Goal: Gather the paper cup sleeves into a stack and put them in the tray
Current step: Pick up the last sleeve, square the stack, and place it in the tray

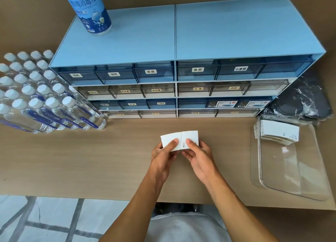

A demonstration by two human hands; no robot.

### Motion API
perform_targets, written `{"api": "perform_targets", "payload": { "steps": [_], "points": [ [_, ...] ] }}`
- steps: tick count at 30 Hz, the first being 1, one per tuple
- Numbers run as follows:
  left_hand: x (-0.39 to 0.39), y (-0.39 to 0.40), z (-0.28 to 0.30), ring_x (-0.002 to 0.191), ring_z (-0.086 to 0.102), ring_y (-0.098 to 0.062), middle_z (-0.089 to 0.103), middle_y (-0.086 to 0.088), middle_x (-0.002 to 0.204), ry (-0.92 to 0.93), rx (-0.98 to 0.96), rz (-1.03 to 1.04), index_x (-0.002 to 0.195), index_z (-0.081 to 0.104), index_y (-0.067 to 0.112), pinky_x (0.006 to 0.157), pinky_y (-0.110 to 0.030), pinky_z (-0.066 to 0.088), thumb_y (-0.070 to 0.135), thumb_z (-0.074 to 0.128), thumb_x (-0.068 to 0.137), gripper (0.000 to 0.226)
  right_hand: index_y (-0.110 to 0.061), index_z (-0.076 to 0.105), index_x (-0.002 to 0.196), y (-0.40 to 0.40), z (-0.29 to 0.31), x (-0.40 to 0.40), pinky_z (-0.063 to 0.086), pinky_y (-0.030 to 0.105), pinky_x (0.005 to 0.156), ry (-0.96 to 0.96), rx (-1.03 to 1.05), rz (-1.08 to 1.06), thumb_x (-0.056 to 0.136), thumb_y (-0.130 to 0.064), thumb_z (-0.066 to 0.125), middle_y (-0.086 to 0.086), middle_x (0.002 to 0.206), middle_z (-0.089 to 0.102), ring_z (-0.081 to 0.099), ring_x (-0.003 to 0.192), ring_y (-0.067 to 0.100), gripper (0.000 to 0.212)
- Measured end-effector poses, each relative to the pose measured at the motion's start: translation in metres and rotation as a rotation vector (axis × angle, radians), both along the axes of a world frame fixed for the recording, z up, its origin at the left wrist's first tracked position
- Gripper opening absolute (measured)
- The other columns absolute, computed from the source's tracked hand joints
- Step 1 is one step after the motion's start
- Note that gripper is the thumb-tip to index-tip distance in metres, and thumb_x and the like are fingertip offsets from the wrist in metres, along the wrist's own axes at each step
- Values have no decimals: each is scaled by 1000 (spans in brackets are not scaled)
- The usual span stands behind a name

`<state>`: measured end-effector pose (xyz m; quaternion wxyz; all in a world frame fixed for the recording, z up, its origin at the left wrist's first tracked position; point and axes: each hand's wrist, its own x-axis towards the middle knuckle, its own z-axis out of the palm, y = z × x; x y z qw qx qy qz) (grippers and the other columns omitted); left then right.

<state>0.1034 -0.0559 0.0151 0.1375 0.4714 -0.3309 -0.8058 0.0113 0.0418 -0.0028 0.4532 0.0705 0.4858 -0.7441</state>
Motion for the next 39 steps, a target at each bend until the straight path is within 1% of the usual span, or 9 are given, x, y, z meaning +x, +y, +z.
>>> {"api": "perform_targets", "payload": {
  "steps": [5,9,15,20,22,27,29,34,39],
  "points": [
    [-1,12,5,76,68,-16,73,-7,89,-24,12,65,105,71,8,65,-24,54,15,73,87,20,-11,70,100,0,5,6,53,34,81,13,63,-41,89,-12,68,10,98,74,71,90,21,12],
    [4,17,7,82,70,-20,75,-9,94,-9,38,108,111,69,5,78,-29,56,12,71,88,23,-11,70,97,-1,7,10,53,32,77,17,98,-76,89,-13,68,8,93,75,70,85,20,9],
    [9,11,8,79,71,-19,76,-8,91,-17,45,158,113,67,4,77,-29,55,13,72,87,28,-10,69,95,-9,15,19,52,31,74,29,114,-95,89,-13,68,5,87,74,69,80,18,7],
    [6,7,11,83,70,-21,76,-10,95,4,49,101,115,67,3,82,-32,54,14,74,86,31,-9,68,94,-8,25,20,52,32,74,46,127,-163,89,-14,68,6,87,74,69,80,19,7],
    [3,5,13,83,70,-20,76,-9,96,12,38,67,114,67,4,79,-30,54,15,74,86,31,-8,69,97,-6,30,22,51,32,75,41,134,-199,89,-13,67,7,90,74,69,81,19,10],
    [-13,16,19,70,74,-12,79,-5,85,54,49,-61,110,67,7,60,-21,56,15,73,87,25,-9,69,100,13,43,16,54,30,73,69,134,-304,89,-14,68,3,86,77,71,78,16,12],
    [-23,29,23,71,75,-12,79,-6,87,69,60,-117,112,66,6,60,-21,57,14,73,86,28,-9,69,101,29,47,11,55,30,75,78,136,-359,89,-15,68,4,89,77,72,81,17,14],
    [-49,63,32,77,74,-17,78,-12,95,91,93,-215,116,65,3,69,-26,56,14,76,85,35,-13,70,103,69,54,-4,53,31,76,73,122,-482,88,-16,70,6,95,78,73,84,16,16],
    [-81,99,37,74,72,-18,78,-10,91,86,134,-260,119,64,2,64,-25,56,12,76,83,39,-10,68,111,106,59,-23,54,31,74,47,118,-579,87,-16,71,11,101,77,73,87,19,25]
  ]
}}
